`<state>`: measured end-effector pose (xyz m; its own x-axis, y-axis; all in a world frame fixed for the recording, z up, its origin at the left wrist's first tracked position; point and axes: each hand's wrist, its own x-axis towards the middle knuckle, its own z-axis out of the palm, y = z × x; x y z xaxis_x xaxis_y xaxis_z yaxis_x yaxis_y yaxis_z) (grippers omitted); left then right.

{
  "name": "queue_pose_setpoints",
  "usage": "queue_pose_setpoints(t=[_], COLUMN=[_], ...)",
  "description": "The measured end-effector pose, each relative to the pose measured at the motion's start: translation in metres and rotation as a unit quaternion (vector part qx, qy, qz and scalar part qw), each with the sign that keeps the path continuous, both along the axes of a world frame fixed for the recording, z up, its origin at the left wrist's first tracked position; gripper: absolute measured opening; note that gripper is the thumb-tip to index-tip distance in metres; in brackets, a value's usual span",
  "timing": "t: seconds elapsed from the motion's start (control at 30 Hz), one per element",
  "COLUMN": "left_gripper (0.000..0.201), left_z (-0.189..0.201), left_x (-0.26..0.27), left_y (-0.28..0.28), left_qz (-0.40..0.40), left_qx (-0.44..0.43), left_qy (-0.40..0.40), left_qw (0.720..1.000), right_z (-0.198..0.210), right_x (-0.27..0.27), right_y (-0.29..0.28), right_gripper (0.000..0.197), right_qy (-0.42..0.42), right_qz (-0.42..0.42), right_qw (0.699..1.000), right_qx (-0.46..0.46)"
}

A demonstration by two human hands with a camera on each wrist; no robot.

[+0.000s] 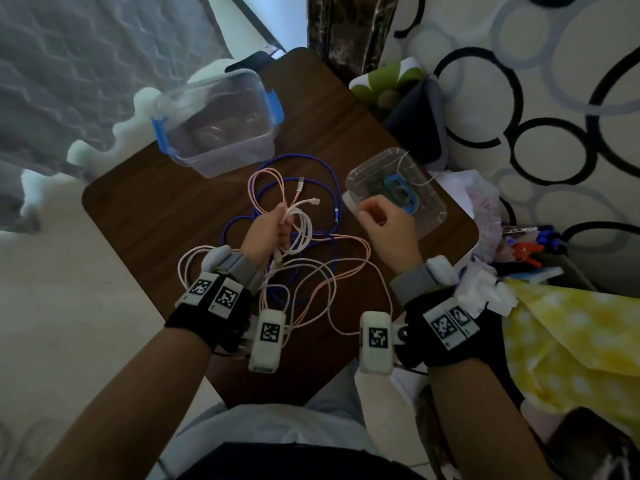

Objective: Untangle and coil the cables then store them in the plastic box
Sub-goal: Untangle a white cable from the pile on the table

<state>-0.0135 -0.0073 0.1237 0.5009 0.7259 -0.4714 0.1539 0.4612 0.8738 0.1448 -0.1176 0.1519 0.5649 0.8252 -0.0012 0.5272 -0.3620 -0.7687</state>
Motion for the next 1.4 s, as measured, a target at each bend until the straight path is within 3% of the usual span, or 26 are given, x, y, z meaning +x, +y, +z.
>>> queue_pose_setpoints(t=[0.1, 0.23, 0.33, 0.43, 0.53, 0.73, 1.03, 1.27, 1.4], left_gripper=[0.039, 0.031, 0.029, 0.031, 0.015, 0.025, 0.027, 0.023, 0.027], left_z=[-0.002, 0.004, 0.011, 0.014, 0.015, 0.022, 0.015, 0.005, -0.004], left_x=[0.005, 0.015, 0.025, 0.027, 0.023, 0.020, 0.008, 0.013, 0.011], left_y=[-0.003, -0.011, -0.015, -0.018, -0.020, -0.023, -0.021, -0.022, -0.023], left_qz=[-0.042, -0.084, -0.102, -0.119, -0.190, -0.249, -0.302, -0.343, -0.306], left_qx=[-0.076, -0.101, -0.055, 0.006, 0.076, 0.115, 0.174, 0.262, 0.242], left_qy=[-0.092, -0.118, -0.065, -0.017, 0.012, 0.026, 0.099, 0.191, 0.178], left_qw=[0.992, 0.984, 0.991, 0.993, 0.979, 0.961, 0.932, 0.881, 0.903], right_z=[0.001, 0.001, -0.003, -0.006, -0.008, -0.012, -0.019, -0.024, -0.026], right_x=[-0.014, -0.023, -0.023, -0.020, -0.015, -0.011, -0.016, -0.019, -0.027], right_y=[0.003, 0.006, 0.006, 0.004, 0.002, 0.002, 0.003, 0.001, 0.000], right_gripper=[0.007, 0.009, 0.009, 0.007, 0.010, 0.009, 0.011, 0.011, 0.004], right_qy=[0.144, 0.247, 0.202, 0.060, -0.017, 0.001, 0.162, 0.083, 0.070], right_qz=[0.024, 0.022, 0.051, 0.089, 0.109, 0.105, 0.166, 0.167, 0.160], right_qw=[0.988, 0.965, 0.976, 0.994, 0.994, 0.992, 0.973, 0.979, 0.983], right_qx=[0.053, 0.088, 0.068, 0.035, 0.015, 0.069, 0.016, -0.087, -0.061])
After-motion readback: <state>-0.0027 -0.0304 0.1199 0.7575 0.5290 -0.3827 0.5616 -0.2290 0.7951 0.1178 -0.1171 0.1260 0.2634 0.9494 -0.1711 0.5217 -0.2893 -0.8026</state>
